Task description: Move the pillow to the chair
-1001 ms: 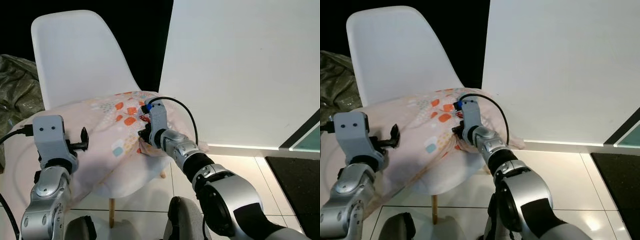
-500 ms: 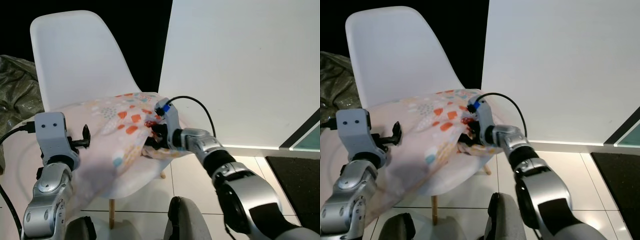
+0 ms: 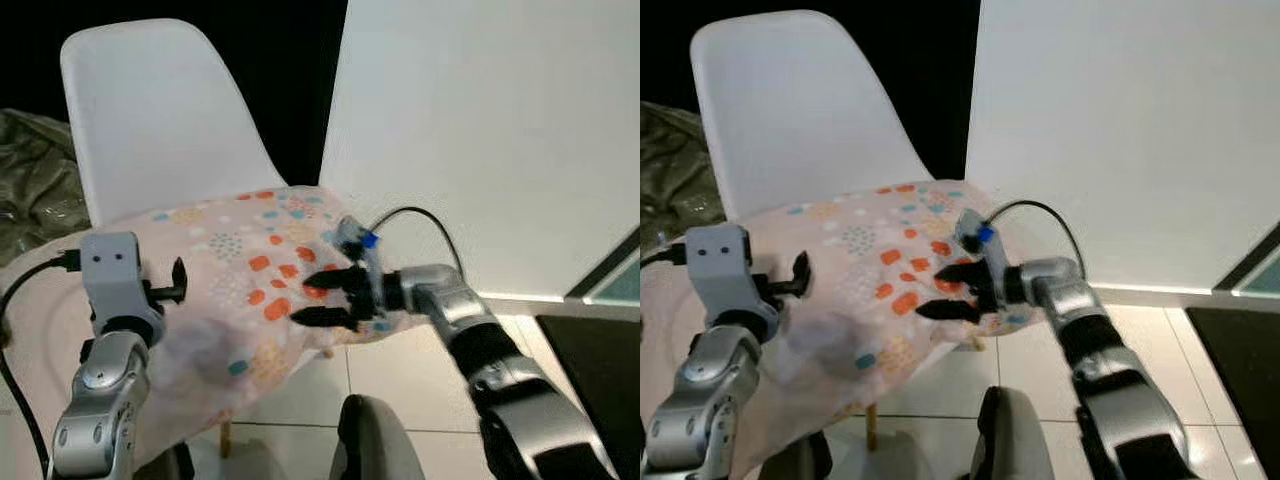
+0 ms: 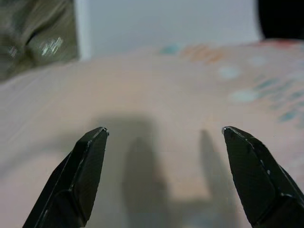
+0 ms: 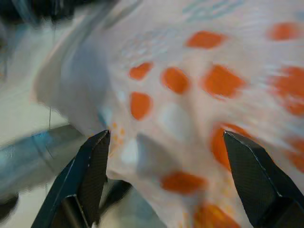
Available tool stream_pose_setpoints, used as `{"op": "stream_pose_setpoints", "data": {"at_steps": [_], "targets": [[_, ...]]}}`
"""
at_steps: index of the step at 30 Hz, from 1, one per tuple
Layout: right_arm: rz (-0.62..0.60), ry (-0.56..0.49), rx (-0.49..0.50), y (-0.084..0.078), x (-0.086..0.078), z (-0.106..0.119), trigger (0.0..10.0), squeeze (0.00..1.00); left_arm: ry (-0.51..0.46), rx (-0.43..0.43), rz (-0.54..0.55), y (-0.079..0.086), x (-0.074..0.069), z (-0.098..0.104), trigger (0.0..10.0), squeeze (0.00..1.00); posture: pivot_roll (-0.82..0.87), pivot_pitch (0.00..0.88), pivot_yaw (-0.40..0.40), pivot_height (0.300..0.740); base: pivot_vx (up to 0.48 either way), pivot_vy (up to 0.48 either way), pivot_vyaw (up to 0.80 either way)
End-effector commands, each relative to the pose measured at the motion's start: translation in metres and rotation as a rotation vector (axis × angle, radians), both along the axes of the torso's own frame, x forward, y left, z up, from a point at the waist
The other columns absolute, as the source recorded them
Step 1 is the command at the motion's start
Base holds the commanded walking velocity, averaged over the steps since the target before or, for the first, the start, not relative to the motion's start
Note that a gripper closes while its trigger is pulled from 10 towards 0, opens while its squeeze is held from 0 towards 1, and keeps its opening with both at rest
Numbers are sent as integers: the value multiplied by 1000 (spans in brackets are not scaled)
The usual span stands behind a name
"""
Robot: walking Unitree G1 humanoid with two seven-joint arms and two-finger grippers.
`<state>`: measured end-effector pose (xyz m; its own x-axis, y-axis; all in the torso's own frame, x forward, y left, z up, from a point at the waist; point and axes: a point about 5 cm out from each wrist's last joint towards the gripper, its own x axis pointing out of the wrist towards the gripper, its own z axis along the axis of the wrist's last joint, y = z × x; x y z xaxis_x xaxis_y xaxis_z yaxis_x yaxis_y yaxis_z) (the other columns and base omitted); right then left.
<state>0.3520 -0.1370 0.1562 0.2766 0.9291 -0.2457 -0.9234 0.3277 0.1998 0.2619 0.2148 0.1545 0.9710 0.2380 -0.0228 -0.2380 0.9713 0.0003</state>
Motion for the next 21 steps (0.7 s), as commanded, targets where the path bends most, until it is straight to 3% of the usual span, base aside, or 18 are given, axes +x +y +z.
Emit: {"op": "stream_pose_setpoints", "data": {"at_steps": [1, 4, 10, 14, 21], "targets": [[-127, 31, 150, -19, 5, 10, 10000, 0, 22, 7, 3, 0, -3, -8, 10000, 0, -60, 58, -148, 480, 0, 0, 0], [-180, 45, 198, -24, 8, 10, 10000, 0, 23, 5, 6, 0, -3, -9, 10000, 0, -62, 57, -148, 480, 0, 0, 0], [-412, 202, 507, -42, 12, 2, 10000, 0, 48, 1, 10, 1, -5, -20, 10000, 0, -68, 41, -144, 490, 0, 0, 0], [-495, 245, 526, -45, 5, -19, 10000, 0, 52, 10, 23, 8, -7, -21, 10000, 0, -62, 42, -146, 509, 0, 0, 0], [-557, 280, 531, -49, 0, -32, 10000, 0, 37, 15, 40, 15, -9, -19, 10000, 0, -42, 51, -132, 528, 0, 0, 0]]}}
